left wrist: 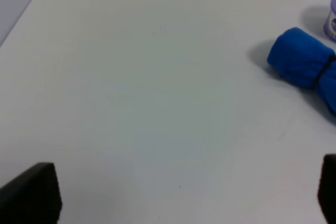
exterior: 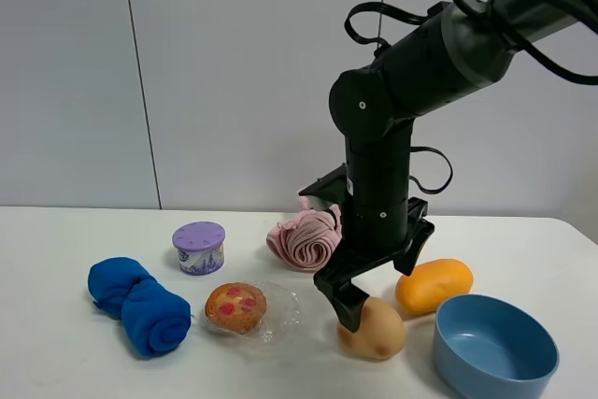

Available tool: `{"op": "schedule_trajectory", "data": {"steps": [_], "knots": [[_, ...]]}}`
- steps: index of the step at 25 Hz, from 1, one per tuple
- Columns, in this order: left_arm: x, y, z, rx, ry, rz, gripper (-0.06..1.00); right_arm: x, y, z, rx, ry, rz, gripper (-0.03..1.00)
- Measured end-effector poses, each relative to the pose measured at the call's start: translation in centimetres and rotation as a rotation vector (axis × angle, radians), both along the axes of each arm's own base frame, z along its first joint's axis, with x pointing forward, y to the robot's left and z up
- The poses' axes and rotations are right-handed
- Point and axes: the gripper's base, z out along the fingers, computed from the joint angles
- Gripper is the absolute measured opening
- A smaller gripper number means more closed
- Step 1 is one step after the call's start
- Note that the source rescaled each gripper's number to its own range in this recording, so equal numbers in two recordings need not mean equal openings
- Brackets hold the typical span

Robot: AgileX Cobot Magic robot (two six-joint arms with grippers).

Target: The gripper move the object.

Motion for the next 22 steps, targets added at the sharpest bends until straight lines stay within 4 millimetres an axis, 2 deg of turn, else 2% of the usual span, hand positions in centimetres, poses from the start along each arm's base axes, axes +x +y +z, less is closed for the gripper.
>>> {"op": "schedule_trajectory", "data": {"steps": [3,6,11,16,19,22], "knots": [[0.0,0.0,0.0,0.0,0.0,0.0,1.0,-0.2,0.0,1.0,0.022,-0.007,-0.01,1.0],[0.0,0.0,0.0,0.0,0.0,0.0,1.0,-0.5,-0.2,3.4,0.062,-0.049,-0.013,1.0],[0.0,0.0,0.0,0.0,0.0,0.0,1.0,-1.8,-1.0,9.9,0.174,-0.189,-0.012,1.0],[0.0,0.0,0.0,0.0,0.0,0.0,1.0,-4.0,-2.6,16.8,0.303,-0.363,-0.001,1.0],[0.0,0.0,0.0,0.0,0.0,0.0,1.0,-5.3,-3.7,19.7,0.341,-0.441,0.006,1.0],[0.0,0.0,0.0,0.0,0.0,0.0,1.0,-6.5,-4.6,21.7,0.373,-0.492,0.007,1.0]]}}
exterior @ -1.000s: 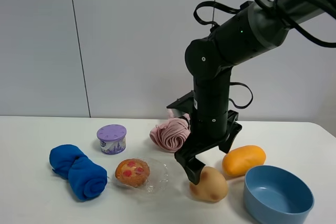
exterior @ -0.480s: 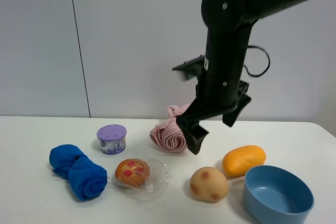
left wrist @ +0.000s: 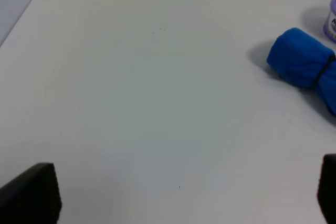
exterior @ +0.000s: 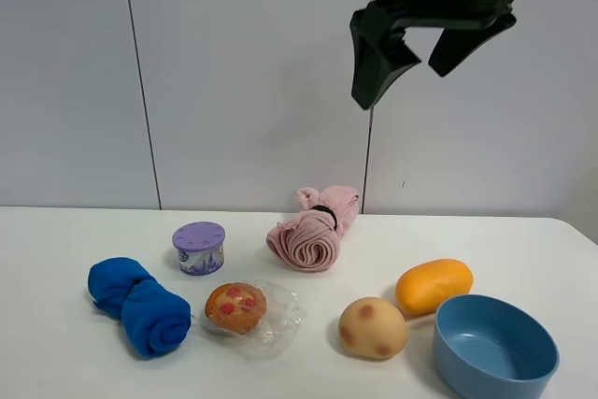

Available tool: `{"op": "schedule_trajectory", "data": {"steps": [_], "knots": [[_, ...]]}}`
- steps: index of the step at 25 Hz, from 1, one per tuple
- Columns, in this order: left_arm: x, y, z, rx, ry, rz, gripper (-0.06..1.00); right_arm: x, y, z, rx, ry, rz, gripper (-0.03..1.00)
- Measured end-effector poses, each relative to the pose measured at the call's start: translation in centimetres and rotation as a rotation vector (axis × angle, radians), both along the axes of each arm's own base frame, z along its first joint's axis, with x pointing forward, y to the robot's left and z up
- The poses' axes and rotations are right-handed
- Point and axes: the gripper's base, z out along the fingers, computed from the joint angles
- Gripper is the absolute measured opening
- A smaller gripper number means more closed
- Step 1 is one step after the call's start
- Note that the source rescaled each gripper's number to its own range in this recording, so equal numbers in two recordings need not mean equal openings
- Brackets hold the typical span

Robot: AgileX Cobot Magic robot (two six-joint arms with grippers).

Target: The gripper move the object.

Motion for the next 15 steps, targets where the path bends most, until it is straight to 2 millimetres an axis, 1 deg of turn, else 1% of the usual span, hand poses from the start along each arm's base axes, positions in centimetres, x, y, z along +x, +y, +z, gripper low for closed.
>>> {"op": "schedule_trajectory", "data": {"steps": [3,7,15], "knots": [[0.0,0.0,0.0,0.0,0.0,0.0,1.0,-0.77,-0.58,1.09,0.016,-0.022,-0.002,1.0],[0.0,0.0,0.0,0.0,0.0,0.0,1.0,-0.91,-0.69,1.14,0.012,-0.016,-0.004,1.0],[0.0,0.0,0.0,0.0,0.0,0.0,1.0,-0.55,-1.17,1.26,-0.028,-0.054,-0.043,1.0]]}}
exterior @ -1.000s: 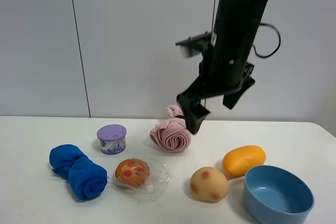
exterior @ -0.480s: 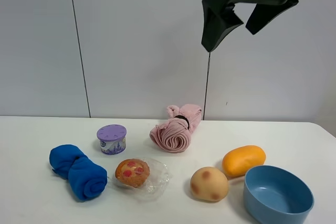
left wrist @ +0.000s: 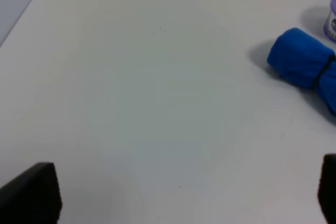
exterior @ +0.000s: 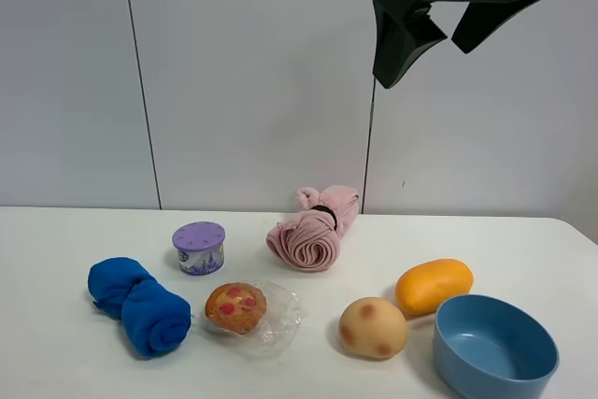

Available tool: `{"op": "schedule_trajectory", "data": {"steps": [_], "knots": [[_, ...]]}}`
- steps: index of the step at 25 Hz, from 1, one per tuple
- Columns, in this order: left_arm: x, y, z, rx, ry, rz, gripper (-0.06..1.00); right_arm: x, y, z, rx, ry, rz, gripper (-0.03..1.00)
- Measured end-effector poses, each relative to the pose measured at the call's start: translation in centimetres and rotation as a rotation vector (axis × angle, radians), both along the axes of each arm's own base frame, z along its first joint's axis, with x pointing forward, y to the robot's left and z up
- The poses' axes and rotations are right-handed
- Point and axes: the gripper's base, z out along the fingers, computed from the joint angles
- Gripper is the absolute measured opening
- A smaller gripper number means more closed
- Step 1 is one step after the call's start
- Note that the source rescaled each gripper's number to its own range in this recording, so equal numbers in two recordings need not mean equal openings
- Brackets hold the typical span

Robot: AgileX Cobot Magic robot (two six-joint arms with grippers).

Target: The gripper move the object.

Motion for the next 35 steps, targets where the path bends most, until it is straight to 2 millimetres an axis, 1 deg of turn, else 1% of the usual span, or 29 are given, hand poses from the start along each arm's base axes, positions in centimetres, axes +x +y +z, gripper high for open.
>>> {"op": "schedule_trajectory", "data": {"steps": [3,6,9,11,12,14,16,19,22,24,26,29,33,35], "knots": [[0.0,0.0,0.0,0.0,0.0,0.0,1.0,0.4,-0.7,0.2,-0.032,-0.037,-0.049,1.0],[0.0,0.0,0.0,0.0,0.0,0.0,1.0,1.1,-2.4,0.4,-0.03,-0.043,-0.144,1.0],[0.0,0.0,0.0,0.0,0.0,0.0,1.0,1.5,-5.2,1.3,-0.009,-0.063,-0.243,1.0],[0.0,0.0,0.0,0.0,0.0,0.0,1.0,1.3,-7.9,2.5,0.016,-0.098,-0.323,1.0],[0.0,0.0,0.0,0.0,0.0,0.0,1.0,1.1,-9.1,3.1,0.026,-0.114,-0.359,1.0],[0.0,0.0,0.0,0.0,0.0,0.0,1.0,0.0,-11.9,4.5,0.055,-0.153,-0.434,1.0],[0.0,0.0,0.0,0.0,0.0,0.0,1.0,-1.7,-14.0,5.9,0.081,-0.183,-0.478,1.0],[0.0,0.0,0.0,0.0,0.0,0.0,1.0,-5.2,-16.6,7.8,0.127,-0.211,-0.527,1.0],[0.0,0.0,0.0,0.0,0.0,0.0,1.0,-9.6,-18.1,9.5,0.172,-0.251,-0.566,1.0],[0.0,0.0,0.0,0.0,0.0,0.0,1.0,-12.3,-18.6,10.1,0.19,-0.264,-0.591,1.0],[0.0,0.0,0.0,0.0,0.0,0.0,1.0,-15.0,-18.8,10.5,0.211,-0.273,-0.623,1.0],[0.0,0.0,0.0,0.0,0.0,0.0,1.0,-18.2,-18.5,11.2,0.251,-0.33,-0.644,1.0],[0.0,0.0,0.0,0.0,0.0,0.0,1.0,-22.2,-17.2,11.8,0.329,-0.425,-0.623,1.0],[0.0,0.0,0.0,0.0,0.0,0.0,1.0,-23.8,-16.5,11.2,0.354,-0.451,-0.611,1.0]]}}
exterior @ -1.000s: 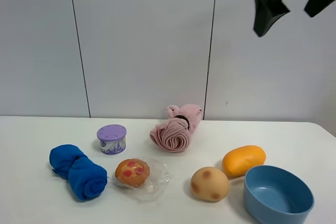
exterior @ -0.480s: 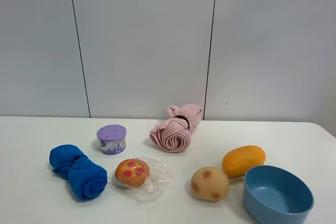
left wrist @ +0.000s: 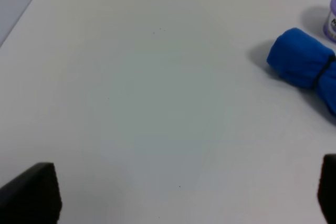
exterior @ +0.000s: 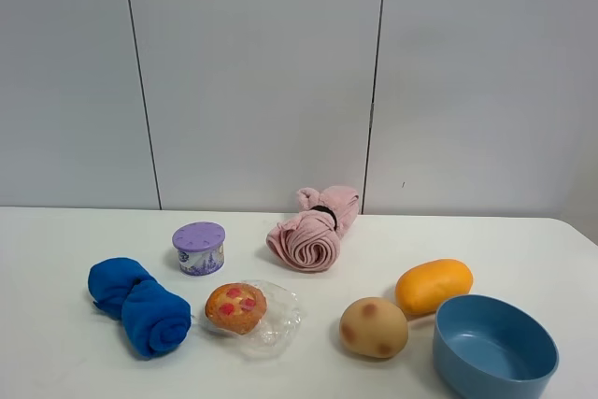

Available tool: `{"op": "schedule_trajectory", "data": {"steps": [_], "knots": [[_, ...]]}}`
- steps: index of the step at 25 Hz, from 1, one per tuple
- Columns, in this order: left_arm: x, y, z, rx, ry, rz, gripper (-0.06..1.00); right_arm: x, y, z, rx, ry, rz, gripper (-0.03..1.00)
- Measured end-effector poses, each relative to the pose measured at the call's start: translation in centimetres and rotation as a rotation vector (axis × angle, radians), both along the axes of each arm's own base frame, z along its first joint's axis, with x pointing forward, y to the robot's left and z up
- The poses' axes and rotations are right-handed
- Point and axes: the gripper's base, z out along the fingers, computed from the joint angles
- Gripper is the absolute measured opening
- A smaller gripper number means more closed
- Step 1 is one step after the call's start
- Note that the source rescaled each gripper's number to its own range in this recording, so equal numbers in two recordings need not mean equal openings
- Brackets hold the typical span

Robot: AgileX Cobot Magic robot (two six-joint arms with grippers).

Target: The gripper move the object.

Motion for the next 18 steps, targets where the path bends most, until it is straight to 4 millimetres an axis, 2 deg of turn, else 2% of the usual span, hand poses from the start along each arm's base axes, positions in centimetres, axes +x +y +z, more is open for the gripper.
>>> {"op": "schedule_trajectory", "data": {"steps": [3,12,15,18], "knots": [[0.0,0.0,0.0,0.0,0.0,0.0,1.0,-1.4,0.6,-2.6,0.009,0.017,0.007,1.0],[0.0,0.0,0.0,0.0,0.0,0.0,1.0,-1.2,0.6,-15.4,0.083,0.239,0.007,1.0],[0.0,0.0,0.0,0.0,0.0,0.0,1.0,-1.1,0.7,-18.4,0.089,0.224,0.012,1.0],[0.0,0.0,0.0,0.0,0.0,0.0,1.0,-1.3,0.7,-20.3,0.081,0.202,0.011,1.0]]}}
